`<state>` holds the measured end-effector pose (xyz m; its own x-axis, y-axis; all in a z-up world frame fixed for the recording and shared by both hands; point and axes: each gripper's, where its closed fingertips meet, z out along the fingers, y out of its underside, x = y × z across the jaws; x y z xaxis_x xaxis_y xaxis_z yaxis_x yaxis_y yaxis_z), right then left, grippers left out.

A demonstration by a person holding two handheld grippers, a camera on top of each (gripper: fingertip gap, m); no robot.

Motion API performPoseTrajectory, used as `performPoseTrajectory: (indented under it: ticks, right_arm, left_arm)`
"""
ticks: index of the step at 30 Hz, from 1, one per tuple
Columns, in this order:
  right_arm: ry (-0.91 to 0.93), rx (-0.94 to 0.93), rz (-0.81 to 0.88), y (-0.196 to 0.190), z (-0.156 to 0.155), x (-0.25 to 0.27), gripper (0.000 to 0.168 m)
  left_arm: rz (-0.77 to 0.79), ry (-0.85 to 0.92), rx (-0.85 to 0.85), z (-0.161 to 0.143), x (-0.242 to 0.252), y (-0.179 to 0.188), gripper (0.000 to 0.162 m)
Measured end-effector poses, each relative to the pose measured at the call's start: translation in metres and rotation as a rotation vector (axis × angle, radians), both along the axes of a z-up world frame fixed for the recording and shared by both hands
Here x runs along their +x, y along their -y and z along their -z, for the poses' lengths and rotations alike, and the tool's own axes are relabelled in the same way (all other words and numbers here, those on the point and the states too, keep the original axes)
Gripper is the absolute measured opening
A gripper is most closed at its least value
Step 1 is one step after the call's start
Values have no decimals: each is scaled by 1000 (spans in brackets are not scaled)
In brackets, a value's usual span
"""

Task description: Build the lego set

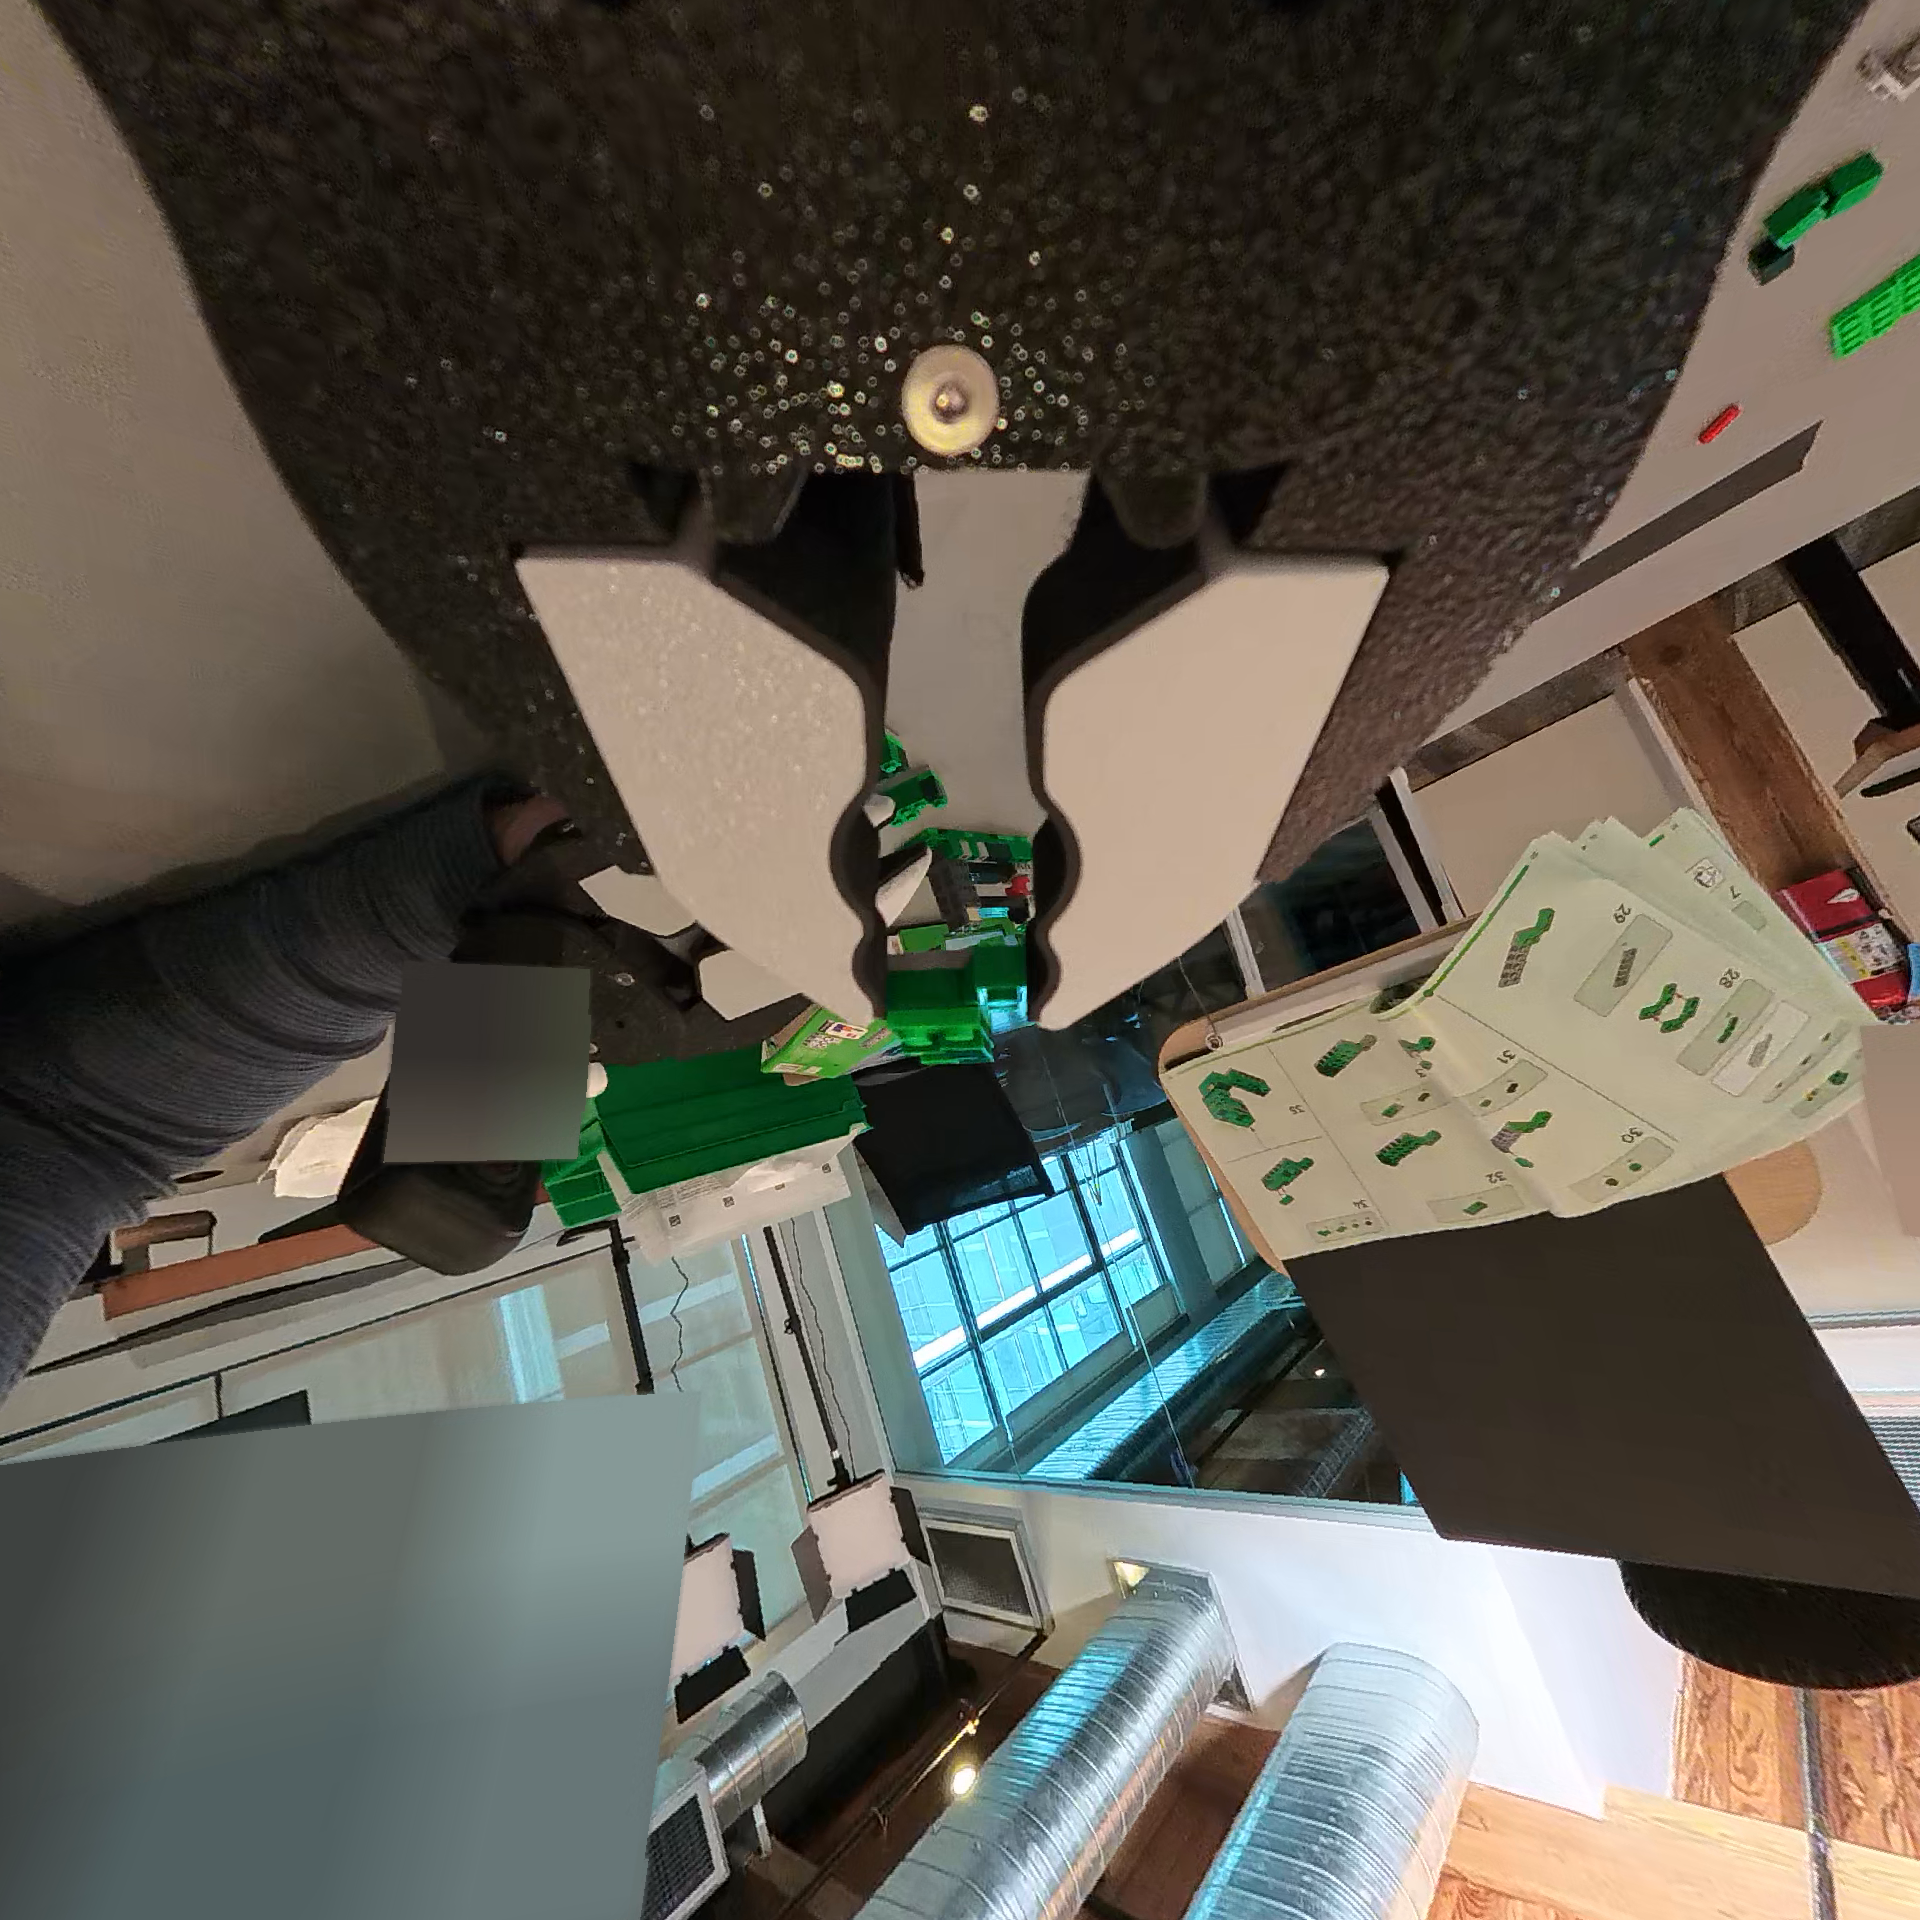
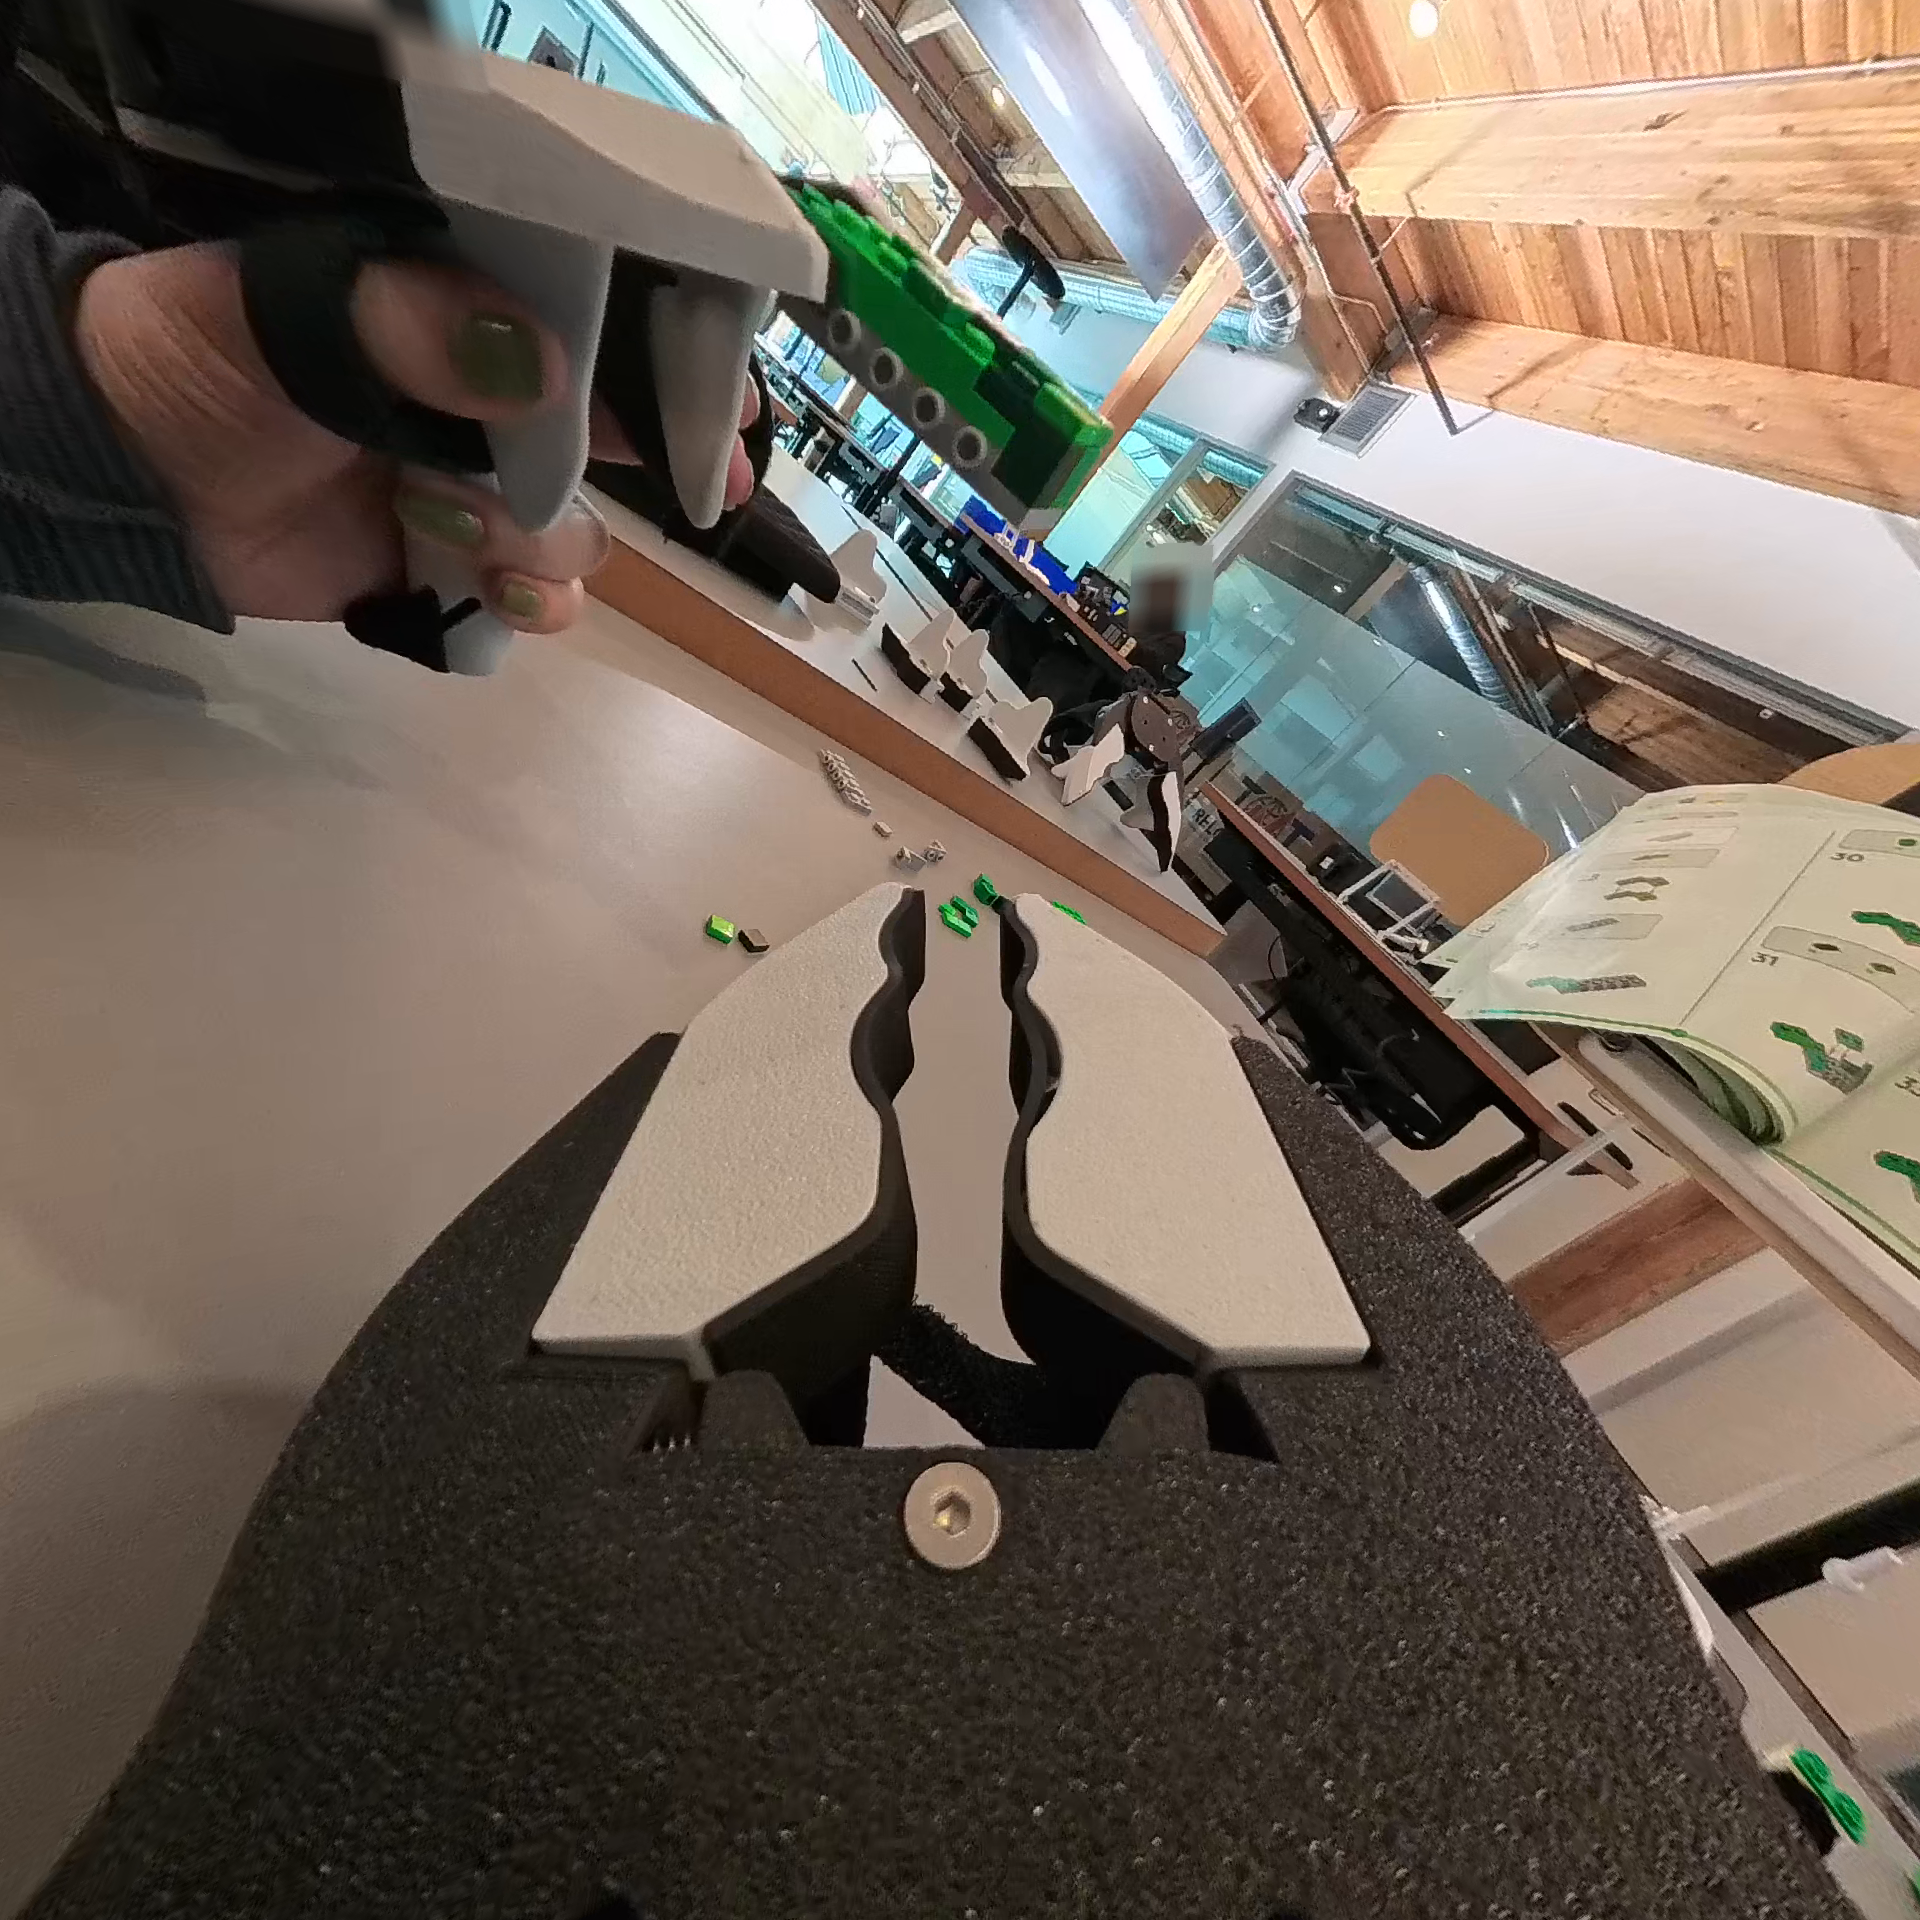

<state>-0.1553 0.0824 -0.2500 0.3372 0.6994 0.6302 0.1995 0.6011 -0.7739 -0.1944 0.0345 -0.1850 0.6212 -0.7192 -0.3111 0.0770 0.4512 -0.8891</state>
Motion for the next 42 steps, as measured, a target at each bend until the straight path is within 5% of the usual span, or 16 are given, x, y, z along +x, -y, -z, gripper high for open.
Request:
performPoseTrajectory:
  ticks: [22, 35, 42]
  right_arm:
    - [6, -10, 32, -6, 2, 0, 13]
    - [25, -43, 58, -12, 5, 0, 9]
    - [434, -145, -246, -4, 32, -35, 5]
  left_arm:
    - [-30, 132, -13, -11, -24, -11, 25]
    - [-347, 131, -3, -7, -82, -26, 24]
    - [-333, 121, -18, -2, -86, -21, 24]
